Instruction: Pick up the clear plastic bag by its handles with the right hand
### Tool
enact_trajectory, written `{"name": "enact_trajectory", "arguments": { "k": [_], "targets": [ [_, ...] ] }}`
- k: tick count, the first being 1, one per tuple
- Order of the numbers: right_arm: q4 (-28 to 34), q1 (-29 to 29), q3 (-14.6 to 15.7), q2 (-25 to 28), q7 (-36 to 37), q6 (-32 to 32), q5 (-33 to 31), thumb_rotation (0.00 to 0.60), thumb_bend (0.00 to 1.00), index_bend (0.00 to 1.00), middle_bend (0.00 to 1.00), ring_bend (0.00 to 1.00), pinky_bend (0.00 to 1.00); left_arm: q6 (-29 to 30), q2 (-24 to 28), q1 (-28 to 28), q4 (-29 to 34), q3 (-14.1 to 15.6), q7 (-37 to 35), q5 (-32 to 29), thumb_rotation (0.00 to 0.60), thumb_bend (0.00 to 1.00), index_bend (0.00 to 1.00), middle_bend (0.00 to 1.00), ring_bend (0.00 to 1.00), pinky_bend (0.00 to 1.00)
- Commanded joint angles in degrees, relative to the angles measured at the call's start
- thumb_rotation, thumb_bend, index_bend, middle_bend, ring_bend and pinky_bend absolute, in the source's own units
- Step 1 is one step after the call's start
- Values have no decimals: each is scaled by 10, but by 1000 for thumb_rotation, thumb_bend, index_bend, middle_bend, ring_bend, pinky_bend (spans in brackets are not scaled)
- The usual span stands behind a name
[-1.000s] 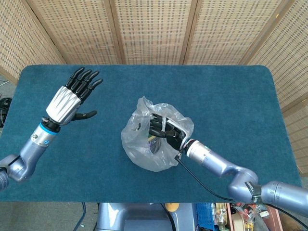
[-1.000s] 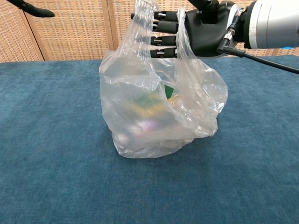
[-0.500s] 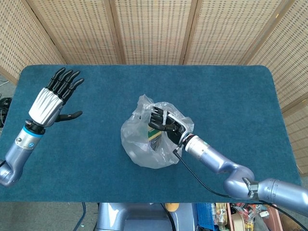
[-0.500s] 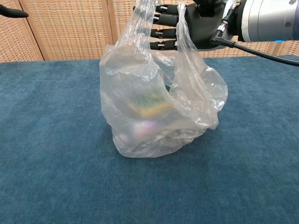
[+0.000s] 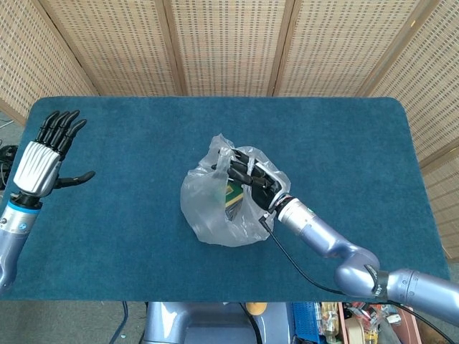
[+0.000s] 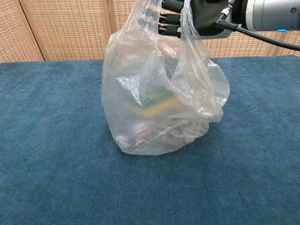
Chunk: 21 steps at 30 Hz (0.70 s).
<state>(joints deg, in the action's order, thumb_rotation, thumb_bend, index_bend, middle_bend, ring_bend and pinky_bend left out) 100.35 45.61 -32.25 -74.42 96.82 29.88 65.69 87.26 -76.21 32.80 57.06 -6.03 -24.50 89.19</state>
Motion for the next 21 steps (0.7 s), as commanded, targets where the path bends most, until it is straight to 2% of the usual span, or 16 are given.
{"name": "enact_trajectory", "arguments": {
  "k": [1, 12, 21],
  "targets": [
    [3, -6, -7, 1, 3, -3, 3, 600, 266, 302, 476, 289, 250, 0, -5, -13, -15, 4, -14, -7, 600, 145, 0, 0, 0, 0],
    [16, -34, -22, 6, 9, -9, 20, 600, 282, 314, 478, 284, 250, 7, -15, -57, -26, 17, -50, -16, 600, 144, 0, 0, 0, 0],
    [11, -52, -34, 0, 13, -3, 28, 600, 284, 315, 478, 283, 252, -18, 23, -124, 71, 33, -14, -62, 600, 145, 0, 0, 0, 0]
  ]
}}
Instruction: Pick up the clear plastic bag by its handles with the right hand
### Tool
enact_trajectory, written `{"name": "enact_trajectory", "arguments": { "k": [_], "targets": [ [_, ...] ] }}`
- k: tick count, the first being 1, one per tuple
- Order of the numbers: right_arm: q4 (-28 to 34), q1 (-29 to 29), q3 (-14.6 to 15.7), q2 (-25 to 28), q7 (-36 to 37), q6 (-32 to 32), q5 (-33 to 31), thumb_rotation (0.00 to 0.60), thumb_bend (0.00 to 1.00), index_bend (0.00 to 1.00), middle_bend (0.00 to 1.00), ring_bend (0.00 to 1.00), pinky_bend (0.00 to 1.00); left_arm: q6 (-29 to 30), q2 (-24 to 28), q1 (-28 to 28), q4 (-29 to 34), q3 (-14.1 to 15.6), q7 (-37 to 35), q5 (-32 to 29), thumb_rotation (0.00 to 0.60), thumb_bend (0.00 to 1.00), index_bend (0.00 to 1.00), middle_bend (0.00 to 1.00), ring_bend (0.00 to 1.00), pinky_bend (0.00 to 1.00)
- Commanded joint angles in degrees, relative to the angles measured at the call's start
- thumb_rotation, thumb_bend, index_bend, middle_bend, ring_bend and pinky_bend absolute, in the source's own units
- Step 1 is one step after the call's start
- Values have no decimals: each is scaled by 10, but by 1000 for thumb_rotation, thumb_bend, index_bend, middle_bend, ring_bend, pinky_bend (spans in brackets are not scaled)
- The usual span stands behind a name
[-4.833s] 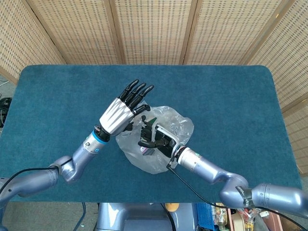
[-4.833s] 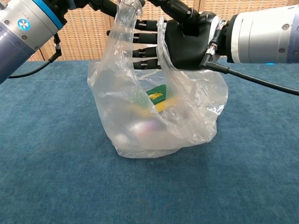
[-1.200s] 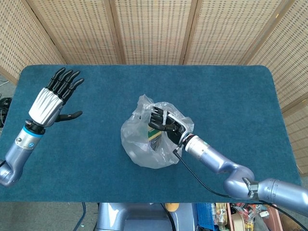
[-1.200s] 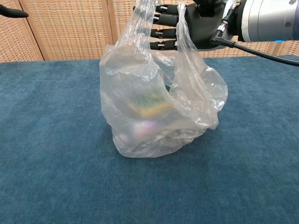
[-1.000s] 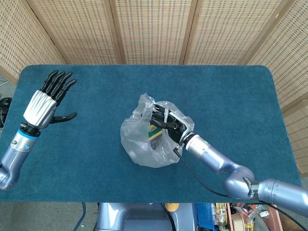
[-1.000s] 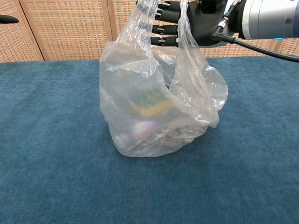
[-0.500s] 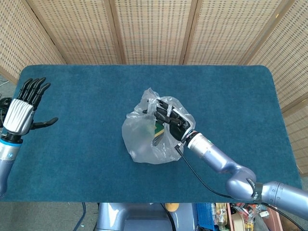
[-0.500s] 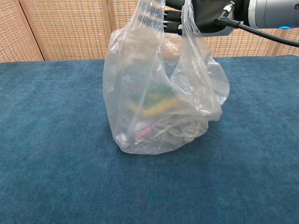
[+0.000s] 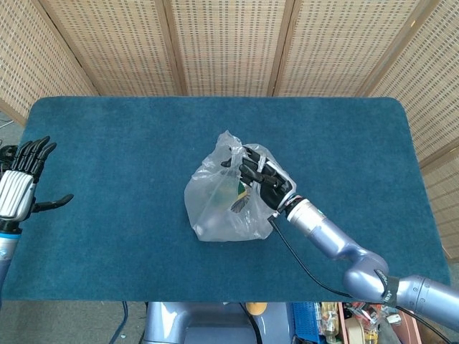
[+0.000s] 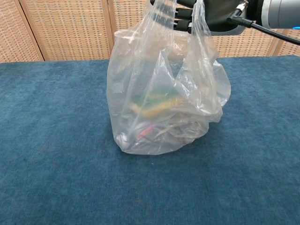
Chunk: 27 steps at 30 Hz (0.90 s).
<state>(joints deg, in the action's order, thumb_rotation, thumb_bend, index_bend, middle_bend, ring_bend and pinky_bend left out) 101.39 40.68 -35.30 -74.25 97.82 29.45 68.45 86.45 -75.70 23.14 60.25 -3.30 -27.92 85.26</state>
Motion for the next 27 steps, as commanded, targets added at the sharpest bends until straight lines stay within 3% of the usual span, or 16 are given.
{"name": "enact_trajectory", "arguments": {
  "k": [1, 10, 18, 27],
  "targets": [
    [2, -4, -6, -3, 5, 3, 0, 600, 285, 315, 478, 283, 254, -12, 22, -34, 52, 6, 25, -29, 600, 145, 0, 0, 0, 0],
    [7, -17, -22, -16, 10, 30, -3, 600, 305, 318, 478, 272, 259, -3, 46, -81, 127, 1, 55, -61, 600, 147, 0, 0, 0, 0],
    [12, -20, -24, -23, -20, 46, -34, 600, 314, 319, 478, 288, 271, 5, 40, -97, 131, -7, 50, -56, 600, 149, 0, 0, 0, 0],
    [20, -21, -38, -19, -13, 23, -29, 600, 315, 313, 489, 348, 330, 2, 33, -99, 120, -14, 51, -47, 600, 152, 0, 0, 0, 0]
  ]
}}
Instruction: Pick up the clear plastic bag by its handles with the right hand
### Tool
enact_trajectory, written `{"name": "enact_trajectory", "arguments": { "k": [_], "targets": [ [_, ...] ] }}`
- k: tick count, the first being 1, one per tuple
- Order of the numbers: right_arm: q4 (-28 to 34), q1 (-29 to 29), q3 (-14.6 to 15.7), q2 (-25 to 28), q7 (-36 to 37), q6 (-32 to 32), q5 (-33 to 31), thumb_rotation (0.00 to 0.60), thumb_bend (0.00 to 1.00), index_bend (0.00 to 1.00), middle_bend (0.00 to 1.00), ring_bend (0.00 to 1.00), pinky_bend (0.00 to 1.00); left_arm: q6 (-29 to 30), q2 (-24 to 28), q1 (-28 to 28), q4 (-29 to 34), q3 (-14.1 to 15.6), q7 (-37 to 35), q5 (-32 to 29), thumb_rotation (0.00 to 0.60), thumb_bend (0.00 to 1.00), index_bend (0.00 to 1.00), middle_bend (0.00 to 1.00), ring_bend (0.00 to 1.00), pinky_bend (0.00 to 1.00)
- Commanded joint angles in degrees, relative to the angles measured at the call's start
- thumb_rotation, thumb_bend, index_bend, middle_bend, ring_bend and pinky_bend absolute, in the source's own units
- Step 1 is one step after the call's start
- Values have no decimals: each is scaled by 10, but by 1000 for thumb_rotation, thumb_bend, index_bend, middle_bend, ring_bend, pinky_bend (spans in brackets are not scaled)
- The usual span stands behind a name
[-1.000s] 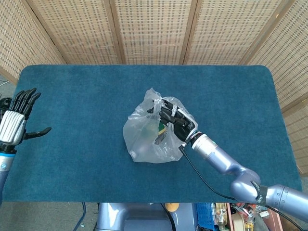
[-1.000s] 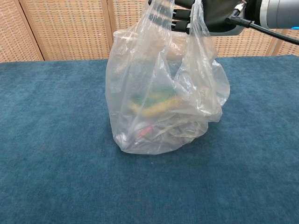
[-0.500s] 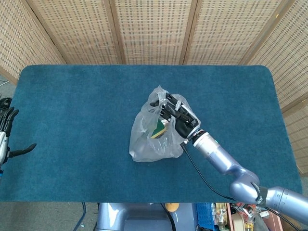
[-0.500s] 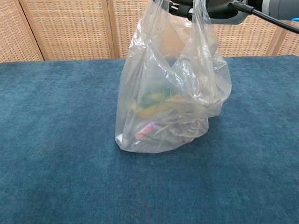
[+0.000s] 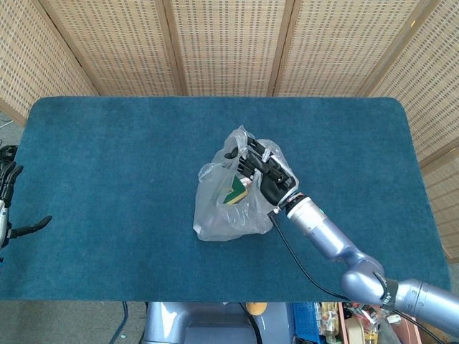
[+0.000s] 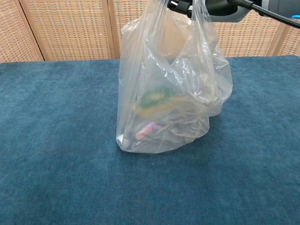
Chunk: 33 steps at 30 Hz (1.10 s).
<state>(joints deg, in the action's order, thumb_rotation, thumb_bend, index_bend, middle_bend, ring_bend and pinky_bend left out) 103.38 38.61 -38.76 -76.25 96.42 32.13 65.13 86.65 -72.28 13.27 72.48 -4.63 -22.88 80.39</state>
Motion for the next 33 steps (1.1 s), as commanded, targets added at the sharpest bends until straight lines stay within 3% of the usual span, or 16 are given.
{"name": "enact_trajectory", "arguments": {
  "k": [1, 6, 11, 22, 27, 33],
  "targets": [
    [-1, 0, -4, 1, -1, -5, 5, 600, 315, 313, 489, 348, 330, -1, -2, -1, -4, -2, 1, 3, 600, 152, 0, 0, 0, 0],
    [-5, 5, -2, -1, -26, -7, 1, 600, 315, 313, 489, 359, 334, -7, -5, -2, -11, -6, -3, 7, 600, 152, 0, 0, 0, 0],
    [-3, 7, -6, -7, -33, -9, -12, 600, 316, 316, 501, 384, 431, -9, -6, -3, -14, -9, -5, 10, 600, 152, 0, 0, 0, 0],
    [5, 4, -21, 0, -24, -41, 5, 600, 265, 331, 532, 448, 518, -17, -10, -4, -19, -13, -3, 14, 600, 152, 0, 0, 0, 0],
    [7, -2, -30, 6, -16, -53, 15, 600, 256, 434, 583, 510, 557, -19, -12, -5, -21, -16, -5, 15, 600, 152, 0, 0, 0, 0],
    [11, -7, -36, 15, -3, -78, 47, 600, 145, 558, 637, 581, 623, -21, -12, -5, -21, -17, -6, 17, 600, 153, 0, 0, 0, 0]
  ]
}}
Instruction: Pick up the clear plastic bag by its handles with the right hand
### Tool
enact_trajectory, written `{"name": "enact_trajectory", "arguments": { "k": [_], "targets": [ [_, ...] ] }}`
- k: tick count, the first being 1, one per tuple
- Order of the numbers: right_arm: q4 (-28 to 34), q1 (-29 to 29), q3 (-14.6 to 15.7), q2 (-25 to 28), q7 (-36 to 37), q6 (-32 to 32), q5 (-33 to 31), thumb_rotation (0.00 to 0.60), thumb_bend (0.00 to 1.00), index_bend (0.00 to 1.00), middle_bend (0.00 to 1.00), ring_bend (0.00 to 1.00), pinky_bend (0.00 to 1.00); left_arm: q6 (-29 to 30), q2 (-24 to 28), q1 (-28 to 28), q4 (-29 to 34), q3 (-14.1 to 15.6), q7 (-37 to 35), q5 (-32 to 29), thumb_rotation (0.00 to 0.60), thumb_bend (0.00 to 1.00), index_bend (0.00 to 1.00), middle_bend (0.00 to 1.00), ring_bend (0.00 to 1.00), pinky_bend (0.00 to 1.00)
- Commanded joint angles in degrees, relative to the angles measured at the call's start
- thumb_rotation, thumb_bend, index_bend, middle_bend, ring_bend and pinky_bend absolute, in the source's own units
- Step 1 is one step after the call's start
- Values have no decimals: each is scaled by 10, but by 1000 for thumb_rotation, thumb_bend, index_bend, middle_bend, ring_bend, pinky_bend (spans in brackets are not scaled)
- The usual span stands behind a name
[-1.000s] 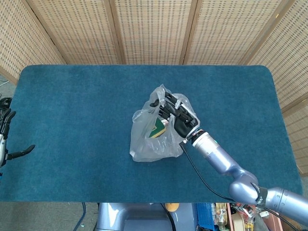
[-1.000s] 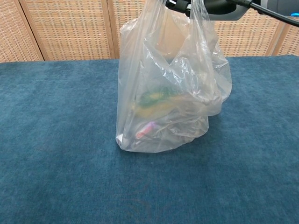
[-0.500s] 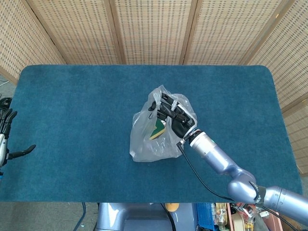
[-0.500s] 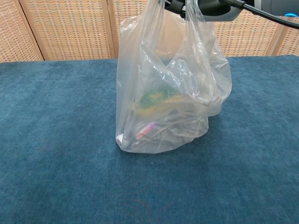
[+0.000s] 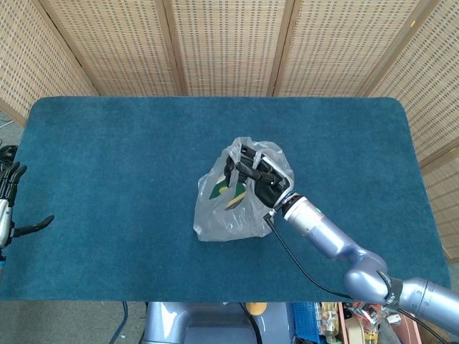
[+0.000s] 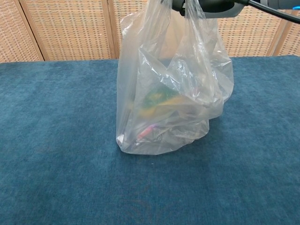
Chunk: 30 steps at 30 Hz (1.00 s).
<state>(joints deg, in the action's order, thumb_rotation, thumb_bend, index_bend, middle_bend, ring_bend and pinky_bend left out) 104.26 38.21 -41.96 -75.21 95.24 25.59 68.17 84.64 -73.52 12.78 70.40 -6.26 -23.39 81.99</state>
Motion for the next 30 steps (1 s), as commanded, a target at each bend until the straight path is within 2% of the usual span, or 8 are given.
{"name": "enact_trajectory", "arguments": {
  "k": [1, 9, 16, 21, 26, 30],
  "targets": [
    [2, -3, -4, 6, 12, -17, 23, 600, 124, 579, 644, 588, 626, -1, 0, 0, 0, 0, 0, 1, 600, 153, 0, 0, 0, 0],
    [-4, -1, -6, 17, 38, -50, 79, 600, 53, 656, 650, 574, 627, -3, 0, -2, 0, -3, -4, 3, 600, 154, 0, 0, 0, 0],
    [-11, 8, 6, 30, 38, -62, 109, 600, 36, 723, 649, 567, 626, -6, 1, -3, 0, -5, -9, 2, 600, 154, 0, 0, 0, 0],
    [-2, 27, 21, 62, 43, -93, 157, 600, 26, 747, 650, 561, 626, -7, 1, -3, 1, -8, -11, 2, 600, 153, 0, 0, 0, 0],
    [7, 48, 35, 95, 73, -100, 193, 600, 12, 748, 649, 560, 627, -8, 1, -4, 1, -9, -11, 3, 600, 154, 0, 0, 0, 0],
    [15, 62, 50, 116, 122, -77, 224, 600, 18, 753, 649, 562, 626, -10, 1, -3, 0, -10, -11, 3, 600, 153, 0, 0, 0, 0]
  ]
}}
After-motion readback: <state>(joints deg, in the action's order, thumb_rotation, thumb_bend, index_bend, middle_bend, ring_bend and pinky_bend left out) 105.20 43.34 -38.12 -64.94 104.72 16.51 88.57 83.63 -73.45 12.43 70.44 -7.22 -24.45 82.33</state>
